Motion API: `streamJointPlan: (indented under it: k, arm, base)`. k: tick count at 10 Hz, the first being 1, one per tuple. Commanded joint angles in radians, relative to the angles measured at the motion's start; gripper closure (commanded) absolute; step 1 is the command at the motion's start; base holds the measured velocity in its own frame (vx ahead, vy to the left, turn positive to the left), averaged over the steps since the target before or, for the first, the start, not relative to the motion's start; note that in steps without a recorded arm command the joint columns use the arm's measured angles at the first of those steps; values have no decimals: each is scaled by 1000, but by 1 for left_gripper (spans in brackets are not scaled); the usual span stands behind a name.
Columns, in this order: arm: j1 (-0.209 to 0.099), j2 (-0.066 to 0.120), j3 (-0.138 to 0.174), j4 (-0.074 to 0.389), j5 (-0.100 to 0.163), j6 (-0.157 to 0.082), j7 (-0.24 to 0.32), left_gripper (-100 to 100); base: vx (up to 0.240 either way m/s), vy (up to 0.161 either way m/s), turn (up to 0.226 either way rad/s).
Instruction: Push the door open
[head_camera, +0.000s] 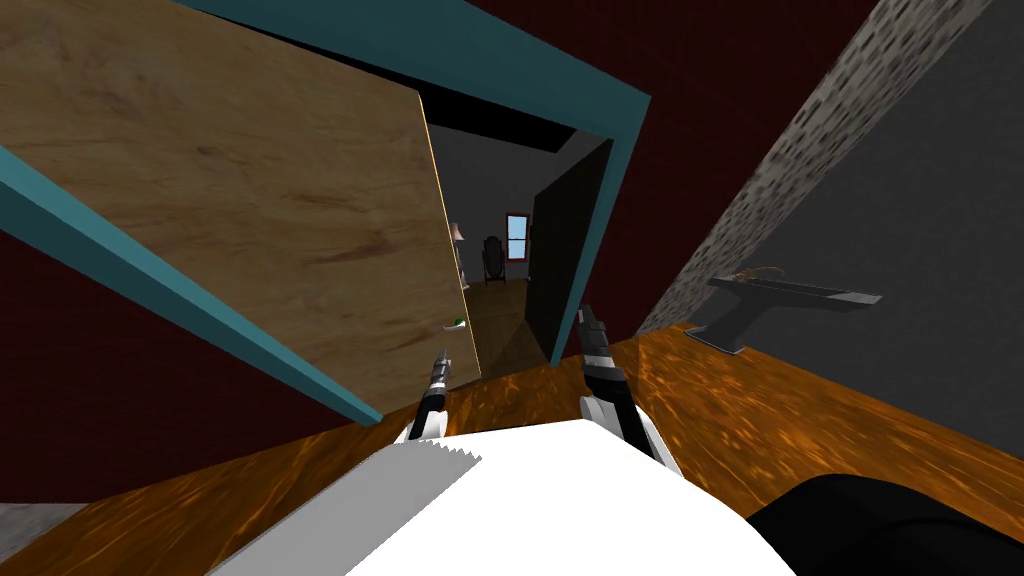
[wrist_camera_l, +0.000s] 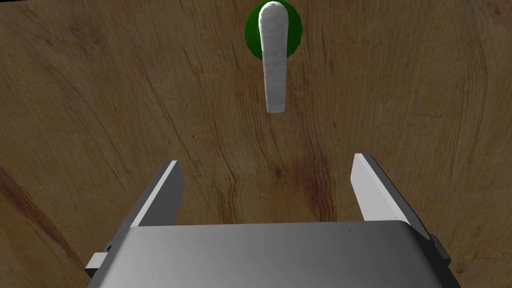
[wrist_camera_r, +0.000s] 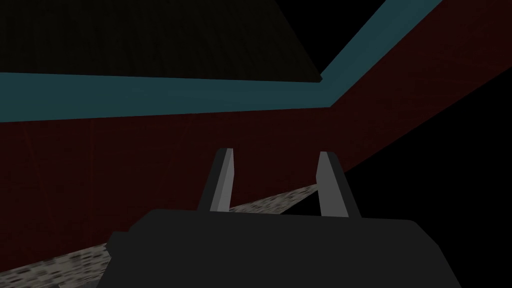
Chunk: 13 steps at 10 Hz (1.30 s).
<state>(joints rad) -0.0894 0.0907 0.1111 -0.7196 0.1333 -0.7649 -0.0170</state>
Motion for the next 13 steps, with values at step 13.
streamJointPlan:
  k: [13]
  arm:
    - [7,-1,20,25,11,-29,-6,-100]
  base:
    - [172,39,-26]
